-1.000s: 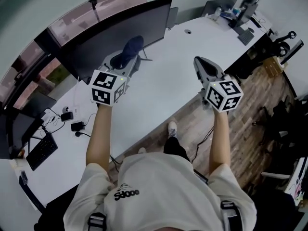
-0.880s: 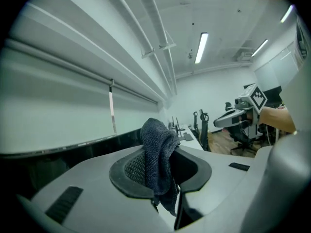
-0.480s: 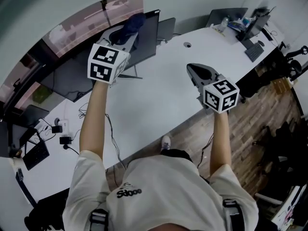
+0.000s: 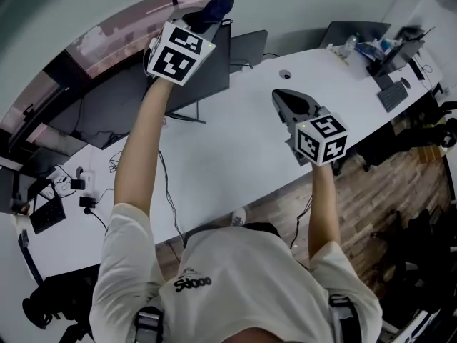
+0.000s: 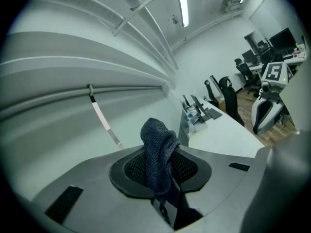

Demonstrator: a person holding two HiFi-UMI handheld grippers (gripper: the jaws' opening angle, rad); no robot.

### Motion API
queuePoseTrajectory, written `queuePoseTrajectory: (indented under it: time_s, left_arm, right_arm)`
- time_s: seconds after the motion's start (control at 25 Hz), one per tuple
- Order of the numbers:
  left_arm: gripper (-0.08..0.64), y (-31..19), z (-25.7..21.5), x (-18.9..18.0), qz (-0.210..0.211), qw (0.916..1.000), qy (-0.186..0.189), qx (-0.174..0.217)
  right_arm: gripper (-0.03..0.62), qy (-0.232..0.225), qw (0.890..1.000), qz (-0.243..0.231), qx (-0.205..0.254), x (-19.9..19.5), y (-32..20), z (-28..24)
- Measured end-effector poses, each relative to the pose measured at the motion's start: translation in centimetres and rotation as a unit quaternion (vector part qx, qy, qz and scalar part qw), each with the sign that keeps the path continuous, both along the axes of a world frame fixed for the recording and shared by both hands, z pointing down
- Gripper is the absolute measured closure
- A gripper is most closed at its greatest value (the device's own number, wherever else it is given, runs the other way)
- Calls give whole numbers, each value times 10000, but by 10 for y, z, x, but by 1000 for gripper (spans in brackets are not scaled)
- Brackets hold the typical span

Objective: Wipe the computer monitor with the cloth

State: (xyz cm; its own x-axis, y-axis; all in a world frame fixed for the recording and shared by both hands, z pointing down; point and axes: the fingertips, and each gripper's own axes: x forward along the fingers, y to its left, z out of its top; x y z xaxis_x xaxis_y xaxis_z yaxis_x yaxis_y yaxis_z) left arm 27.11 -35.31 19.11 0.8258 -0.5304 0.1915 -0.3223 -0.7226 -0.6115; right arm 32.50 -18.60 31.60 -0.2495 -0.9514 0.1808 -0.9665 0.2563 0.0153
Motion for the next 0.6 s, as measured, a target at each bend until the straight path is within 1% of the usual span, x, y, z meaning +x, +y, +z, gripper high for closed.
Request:
queuePoseTrajectory:
  time_s: [0.08,0.2,0.36,0.48,0.6]
  left_arm:
    - [463,-10,5,14,-71,9998,-182,12]
    - [463,-23,14,32,-132,9993,-354,-23]
    - [463,-38,33,45,-229,9973,-685,-149]
    - [463,-46,42,47,-333,9961,-738,-359]
    - [463,-51,43,47,-420,9958,-744,-322]
  right_arm:
    - [586,-3,10000,-44,54,7,-7,-1]
    - [586,-36,9999,-22,159,19,-17,-3]
    - [586,34,9999,-2,159,26,-31,1]
    - [586,24,9999,-52,124,27,-39,8]
    - [586,-56,9996,-246,157,22,-45,9]
